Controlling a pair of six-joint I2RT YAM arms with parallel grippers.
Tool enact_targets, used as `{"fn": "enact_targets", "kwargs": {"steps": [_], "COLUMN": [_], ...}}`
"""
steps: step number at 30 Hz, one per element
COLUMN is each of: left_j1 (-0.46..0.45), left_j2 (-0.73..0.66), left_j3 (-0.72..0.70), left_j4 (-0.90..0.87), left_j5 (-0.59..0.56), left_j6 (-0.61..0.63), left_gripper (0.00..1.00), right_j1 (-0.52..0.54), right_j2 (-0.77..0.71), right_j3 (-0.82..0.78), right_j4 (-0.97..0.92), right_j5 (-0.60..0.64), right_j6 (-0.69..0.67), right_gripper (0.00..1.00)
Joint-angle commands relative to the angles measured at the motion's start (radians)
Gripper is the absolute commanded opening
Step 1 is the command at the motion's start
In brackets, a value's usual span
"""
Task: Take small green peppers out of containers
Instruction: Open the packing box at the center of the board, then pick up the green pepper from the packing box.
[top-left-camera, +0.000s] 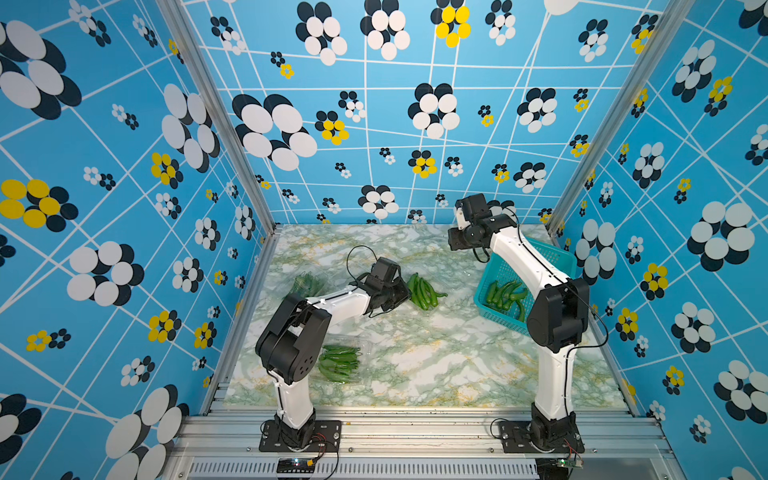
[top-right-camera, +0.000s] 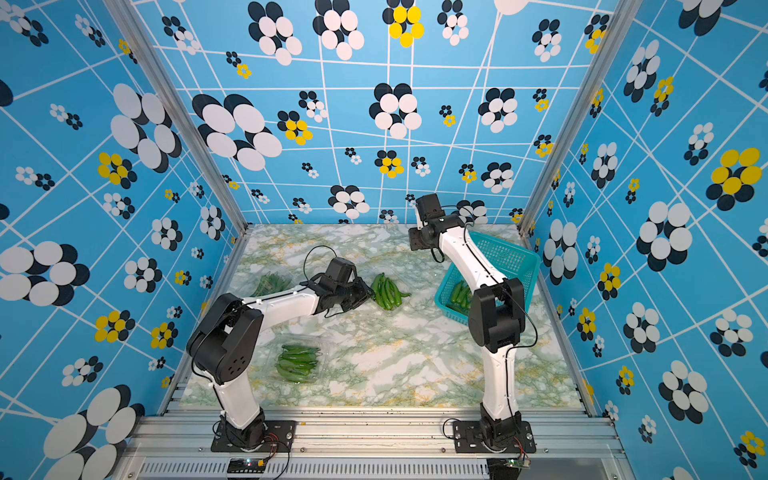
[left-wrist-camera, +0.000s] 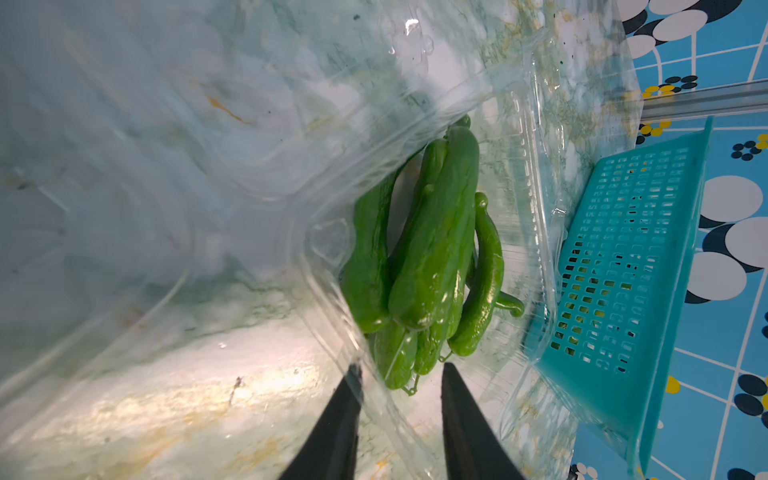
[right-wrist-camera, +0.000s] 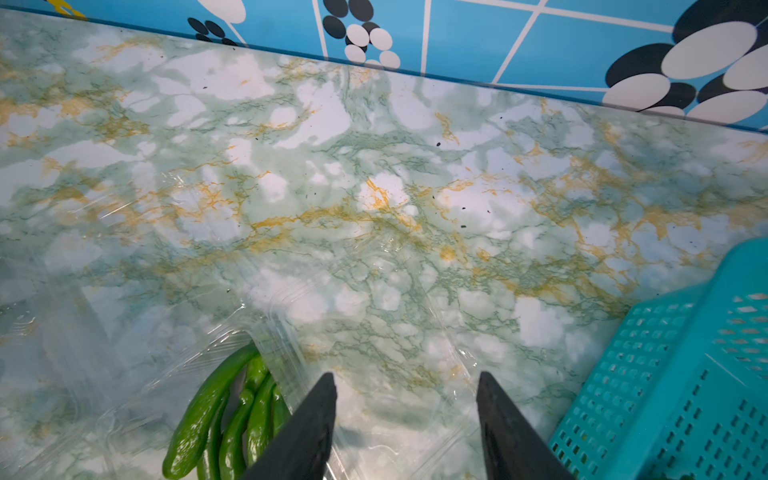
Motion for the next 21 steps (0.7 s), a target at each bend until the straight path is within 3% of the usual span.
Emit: {"fn": "enact_targets", "kwargs": {"steps": [1, 9, 21], "left_j1": [-0.006, -0.009, -0.004], "left_j2": [-0.050, -0.151, -0.252], "left_j3": [0.018, -0.002, -0.077], "left_j4": [-0.070, -0.171, -0.199], "left_j5": [-0.040, -0.122, -0.185], "left_j6": [0.039, 0.083, 0.119], "left_gripper": [0.35, 0.36, 0.37], "right_j1": [0.002, 0.024, 0.152], "right_j2": [-0.047, -0.050, -0.004], "right_j3": [0.015, -0.046, -0.182], "right_j4": [0.006, -0.025, 0.031], "right_j5": [-0.030, -0.331, -0.419], "right_j6": [0.005, 0.146, 0.270], "right_gripper": [0.56, 0.53, 0.48]}}
